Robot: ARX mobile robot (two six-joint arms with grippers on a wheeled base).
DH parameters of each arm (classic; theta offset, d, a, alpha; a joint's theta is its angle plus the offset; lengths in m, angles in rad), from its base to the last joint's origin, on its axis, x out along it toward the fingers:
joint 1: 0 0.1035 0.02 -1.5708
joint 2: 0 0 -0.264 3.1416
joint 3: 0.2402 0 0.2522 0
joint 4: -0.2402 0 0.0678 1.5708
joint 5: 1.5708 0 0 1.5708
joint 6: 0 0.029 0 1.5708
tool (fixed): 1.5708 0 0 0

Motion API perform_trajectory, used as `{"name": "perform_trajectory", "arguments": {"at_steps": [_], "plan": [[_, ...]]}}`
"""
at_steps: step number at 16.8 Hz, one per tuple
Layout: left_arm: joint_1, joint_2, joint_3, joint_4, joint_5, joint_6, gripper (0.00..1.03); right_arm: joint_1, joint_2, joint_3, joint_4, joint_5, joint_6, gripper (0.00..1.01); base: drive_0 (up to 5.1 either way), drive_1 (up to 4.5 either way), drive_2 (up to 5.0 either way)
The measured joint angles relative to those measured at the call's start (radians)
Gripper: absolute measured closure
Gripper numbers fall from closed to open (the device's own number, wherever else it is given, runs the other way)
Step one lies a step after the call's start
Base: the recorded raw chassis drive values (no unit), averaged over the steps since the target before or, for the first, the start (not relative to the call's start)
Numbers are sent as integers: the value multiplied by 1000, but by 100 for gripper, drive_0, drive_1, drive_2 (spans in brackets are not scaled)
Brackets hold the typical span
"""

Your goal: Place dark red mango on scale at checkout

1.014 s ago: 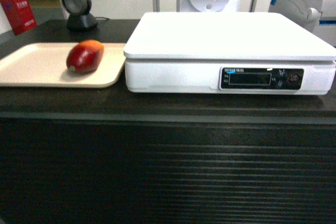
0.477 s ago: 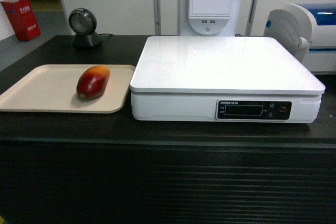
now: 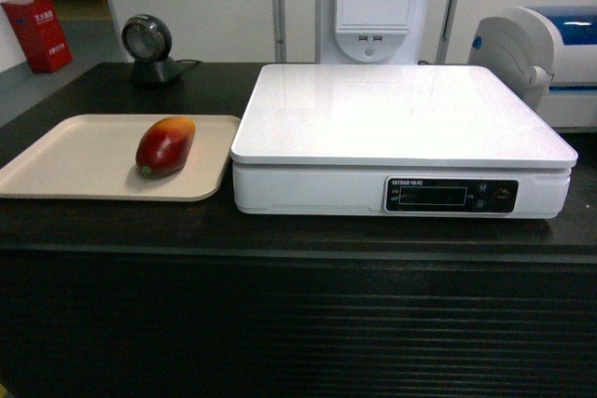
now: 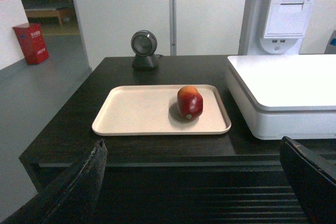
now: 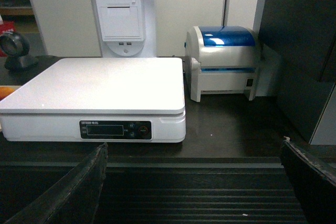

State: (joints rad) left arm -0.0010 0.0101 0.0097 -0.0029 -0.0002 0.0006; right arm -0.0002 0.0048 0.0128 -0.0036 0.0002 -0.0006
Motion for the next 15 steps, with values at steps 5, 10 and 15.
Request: {"name": "perform_trajectory", "arguments": {"at_steps": [5,10,15], "plan": [[0,0,0,0,0,0,5,0,0,0,0,0,0,3,0,0,0],[-149,129,61,-98,-314,23,5,0,0,0,0,0,0,3,0,0,0],[-44,430,232,234,-263,144,5,0,0,0,0,0,0,3,0,0,0]]}}
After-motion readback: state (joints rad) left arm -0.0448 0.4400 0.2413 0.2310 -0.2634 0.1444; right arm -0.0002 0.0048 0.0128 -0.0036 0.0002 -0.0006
